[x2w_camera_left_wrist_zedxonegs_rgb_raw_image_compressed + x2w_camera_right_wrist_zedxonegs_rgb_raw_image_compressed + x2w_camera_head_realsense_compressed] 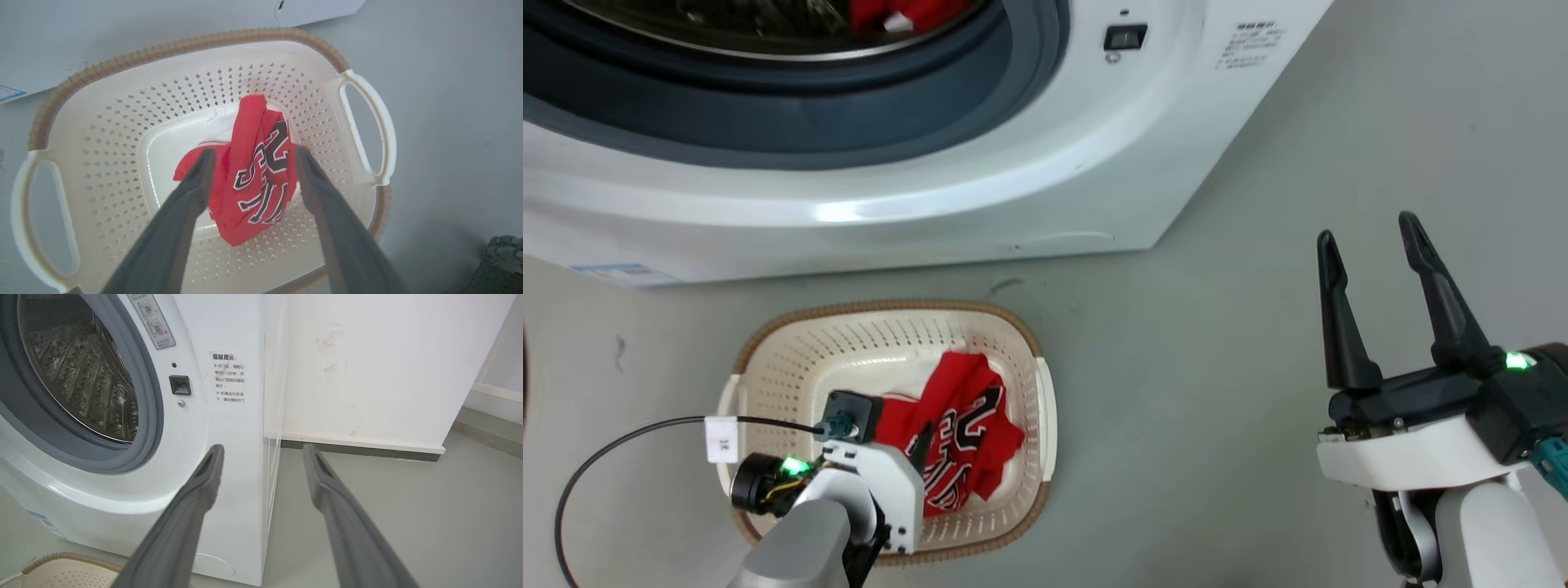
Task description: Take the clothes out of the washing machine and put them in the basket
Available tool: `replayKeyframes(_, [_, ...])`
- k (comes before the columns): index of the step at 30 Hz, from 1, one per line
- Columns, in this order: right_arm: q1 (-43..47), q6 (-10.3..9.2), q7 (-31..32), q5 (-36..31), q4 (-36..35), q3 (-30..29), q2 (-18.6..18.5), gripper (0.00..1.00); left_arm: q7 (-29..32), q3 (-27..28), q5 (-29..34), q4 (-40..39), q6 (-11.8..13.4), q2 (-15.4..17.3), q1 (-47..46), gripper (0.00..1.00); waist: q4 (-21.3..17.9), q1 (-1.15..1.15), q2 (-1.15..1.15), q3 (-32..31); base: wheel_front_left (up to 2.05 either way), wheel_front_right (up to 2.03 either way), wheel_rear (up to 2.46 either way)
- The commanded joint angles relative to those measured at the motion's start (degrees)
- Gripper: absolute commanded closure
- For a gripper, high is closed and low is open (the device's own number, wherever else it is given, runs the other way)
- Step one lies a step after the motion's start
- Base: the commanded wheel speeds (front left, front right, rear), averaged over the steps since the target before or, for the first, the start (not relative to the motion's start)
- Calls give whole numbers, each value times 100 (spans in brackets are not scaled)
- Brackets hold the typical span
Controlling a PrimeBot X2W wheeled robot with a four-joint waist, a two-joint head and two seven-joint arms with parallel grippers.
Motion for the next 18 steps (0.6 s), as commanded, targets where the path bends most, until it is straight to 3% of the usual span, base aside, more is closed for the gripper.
replayKeyframes(1, [97,-4,-12,-26,7,-14,8,0,-38,119,-11,-290,85,77,91,0,74,0,0,-229,0,0,0])
replayKeyframes(9, [415,-4,-12,-67,66,-65,8,0,-31,939,383,-2217,558,319,1051,0,226,0,0,-749,0,0,0])
replayKeyframes(18, [685,-4,-12,-50,122,13,9,0,-32,1742,924,-3706,745,321,1789,0,312,0,0,-1227,0,0,0])
